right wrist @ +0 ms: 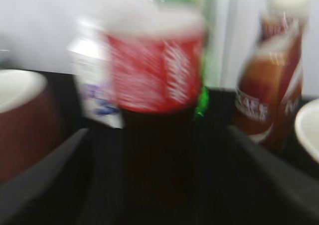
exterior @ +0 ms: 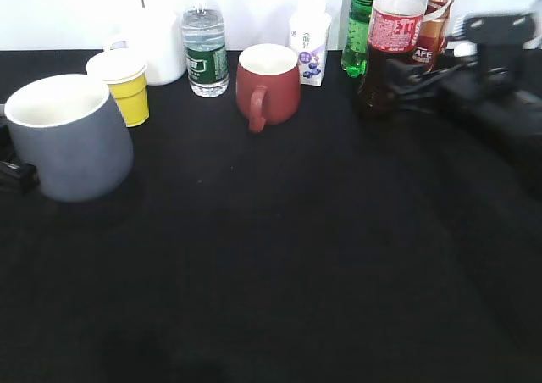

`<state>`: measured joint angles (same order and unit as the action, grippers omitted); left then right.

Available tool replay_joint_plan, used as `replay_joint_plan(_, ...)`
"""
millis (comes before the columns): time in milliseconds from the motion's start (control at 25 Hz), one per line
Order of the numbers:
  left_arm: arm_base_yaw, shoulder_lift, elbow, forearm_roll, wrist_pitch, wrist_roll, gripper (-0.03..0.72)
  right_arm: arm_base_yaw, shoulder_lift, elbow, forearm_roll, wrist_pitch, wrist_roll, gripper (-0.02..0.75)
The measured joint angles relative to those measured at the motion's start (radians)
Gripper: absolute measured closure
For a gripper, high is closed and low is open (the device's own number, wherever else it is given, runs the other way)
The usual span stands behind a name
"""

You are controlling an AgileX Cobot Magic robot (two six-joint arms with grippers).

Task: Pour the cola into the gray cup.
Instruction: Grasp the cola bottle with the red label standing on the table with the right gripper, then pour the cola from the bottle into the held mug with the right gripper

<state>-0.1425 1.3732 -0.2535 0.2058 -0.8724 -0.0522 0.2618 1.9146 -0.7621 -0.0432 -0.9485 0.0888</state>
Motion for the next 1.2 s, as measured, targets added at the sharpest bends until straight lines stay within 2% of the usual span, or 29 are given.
replay_joint_plan(240, 0.000, 0.000, 0.000, 0.003, -0.005, -0.001, 0.629, 0.000, 0.216, -0.219, -0.026, -0.028, 0.000, 0.083)
replay_joint_plan(440, 0.000, 0.000, 0.000, 0.007, -0.005, -0.002, 0.630, 0.001, 0.302, -0.294, -0.048, -0.108, 0.000, 0.230)
replay_joint_plan(600, 0.000, 0.000, 0.000, 0.030, -0.005, -0.002, 0.630, 0.001, 0.318, -0.300, -0.074, -0.149, -0.001, 0.346)
replay_joint_plan(720, 0.000, 0.000, 0.000, 0.041, -0.005, -0.002, 0.630, 0.001, 0.301, -0.279, -0.140, -0.188, -0.002, 0.363)
replay_joint_plan(840, 0.000, 0.000, 0.000, 0.124, -0.005, -0.012, 0.630, 0.003, 0.121, -0.165, -0.209, -0.179, -0.002, 0.364)
replay_joint_plan(920, -0.012, 0.000, 0.000, 0.147, -0.008, -0.041, 0.630, 0.037, -0.008, -0.104, -0.297, -0.101, -0.002, 0.365)
replay_joint_plan(1040, -0.107, 0.000, 0.000, 0.158, -0.007, -0.047, 0.630, 0.181, -0.105, -0.093, -0.366, 0.031, -0.029, 0.365)
replay_joint_plan(1120, -0.147, 0.000, 0.000, 0.158, 0.005, -0.047, 0.630, 0.270, -0.108, -0.093, -0.371, 0.076, -0.123, 0.365)
replay_joint_plan(1200, -0.153, 0.000, 0.000, 0.159, 0.013, -0.048, 0.631, 0.316, -0.108, -0.093, -0.377, 0.101, -0.318, 0.365)
